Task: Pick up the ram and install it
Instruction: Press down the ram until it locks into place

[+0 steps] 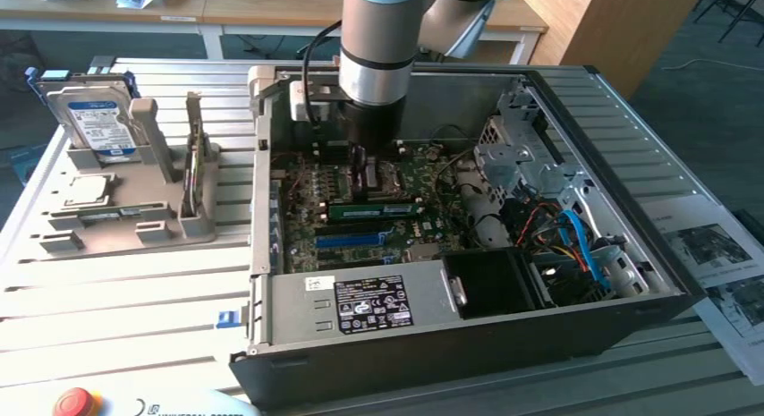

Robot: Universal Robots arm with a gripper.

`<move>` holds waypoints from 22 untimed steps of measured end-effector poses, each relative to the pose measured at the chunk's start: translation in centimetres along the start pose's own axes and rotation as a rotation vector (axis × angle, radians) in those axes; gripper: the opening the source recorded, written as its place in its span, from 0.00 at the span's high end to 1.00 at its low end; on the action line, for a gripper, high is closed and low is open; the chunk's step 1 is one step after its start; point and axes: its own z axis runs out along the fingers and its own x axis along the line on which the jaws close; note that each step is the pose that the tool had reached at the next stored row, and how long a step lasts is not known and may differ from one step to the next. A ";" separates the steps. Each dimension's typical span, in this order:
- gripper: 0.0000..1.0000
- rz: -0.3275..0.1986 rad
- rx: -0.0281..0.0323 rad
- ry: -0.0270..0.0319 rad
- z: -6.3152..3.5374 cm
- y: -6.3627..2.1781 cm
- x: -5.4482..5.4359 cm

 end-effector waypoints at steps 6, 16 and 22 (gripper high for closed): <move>0.90 0.000 0.0001 0.0008 0.01 0.00 0.3; 0.90 0.000 0.0001 0.0010 0.14 0.00 0.3; 0.90 0.000 0.0000 0.0011 0.46 -0.01 0.3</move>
